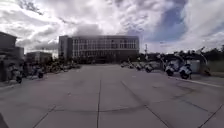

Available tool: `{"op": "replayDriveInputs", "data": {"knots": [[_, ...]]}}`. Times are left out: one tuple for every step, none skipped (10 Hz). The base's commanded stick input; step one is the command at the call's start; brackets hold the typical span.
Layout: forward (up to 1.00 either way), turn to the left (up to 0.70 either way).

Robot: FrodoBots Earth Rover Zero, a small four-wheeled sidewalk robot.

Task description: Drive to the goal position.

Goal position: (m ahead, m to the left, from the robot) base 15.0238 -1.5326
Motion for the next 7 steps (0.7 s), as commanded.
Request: {"op": "replayDriveInputs", "data": {"knots": [[0.70,0.01],[0.70,0.01],[0.70,0.01],[0.70,0.01],[0.70,0.01],[0.70,0.01],[0.70,0.01]]}}
